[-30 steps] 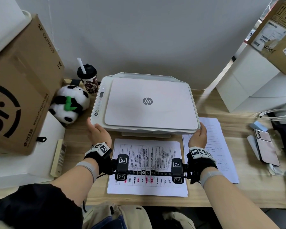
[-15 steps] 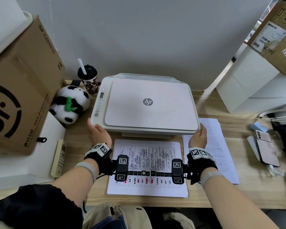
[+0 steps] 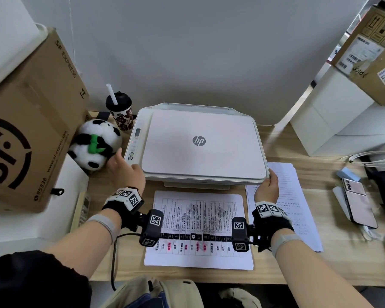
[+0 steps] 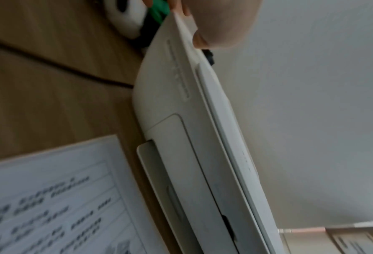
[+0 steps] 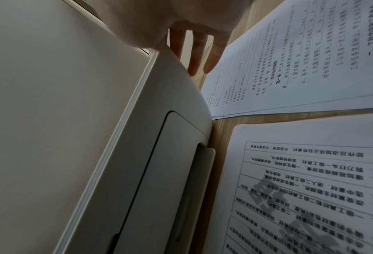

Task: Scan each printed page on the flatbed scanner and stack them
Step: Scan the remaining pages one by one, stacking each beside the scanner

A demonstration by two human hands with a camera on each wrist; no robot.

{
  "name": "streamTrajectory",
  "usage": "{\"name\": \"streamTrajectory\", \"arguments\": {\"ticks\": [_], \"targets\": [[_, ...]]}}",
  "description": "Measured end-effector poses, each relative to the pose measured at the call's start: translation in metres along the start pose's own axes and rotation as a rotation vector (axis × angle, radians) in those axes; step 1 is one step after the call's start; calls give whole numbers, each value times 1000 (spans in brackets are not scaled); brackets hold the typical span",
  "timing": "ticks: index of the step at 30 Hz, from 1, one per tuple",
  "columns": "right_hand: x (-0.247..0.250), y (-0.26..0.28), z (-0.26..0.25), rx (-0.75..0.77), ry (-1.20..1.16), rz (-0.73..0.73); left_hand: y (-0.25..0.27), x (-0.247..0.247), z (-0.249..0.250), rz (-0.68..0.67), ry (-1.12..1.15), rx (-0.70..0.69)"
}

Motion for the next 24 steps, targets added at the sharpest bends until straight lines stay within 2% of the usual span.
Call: {"name": "streamTrajectory", "arguments": {"ticks": [4,9,11,14,17,20,24], "targets": [[1,-1,-2,-2,23,2,-21,3,15,-196,-256,-144],[6,-2,-1,-8,30,24,-31,0,32,-416,-431,-157],[8,-8,3,-66,-19,28,-38,1,36,-486,-424,-130],[10,-20,-3,-162,-127,53,-59,-1,38,-510,-160,-95],[11,-29,-22,-106,-160,96,-76,10,57,-465,145,-58],[5,-36,-41,-54,-245,120,-90,21,88,-384,576,34],[-11,-43,-58,-38,-284,88,-110,27,130,-312,872,104]]}}
Point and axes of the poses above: each hand's wrist, its own y-axis away from the middle knuckle, its own x-axis out of the back of the hand, z = x × y, the point moved 1 cm from there along -y, towards the middle knuckle, and after that the axes turned 1 degree about -y, right-handed, at the moved point
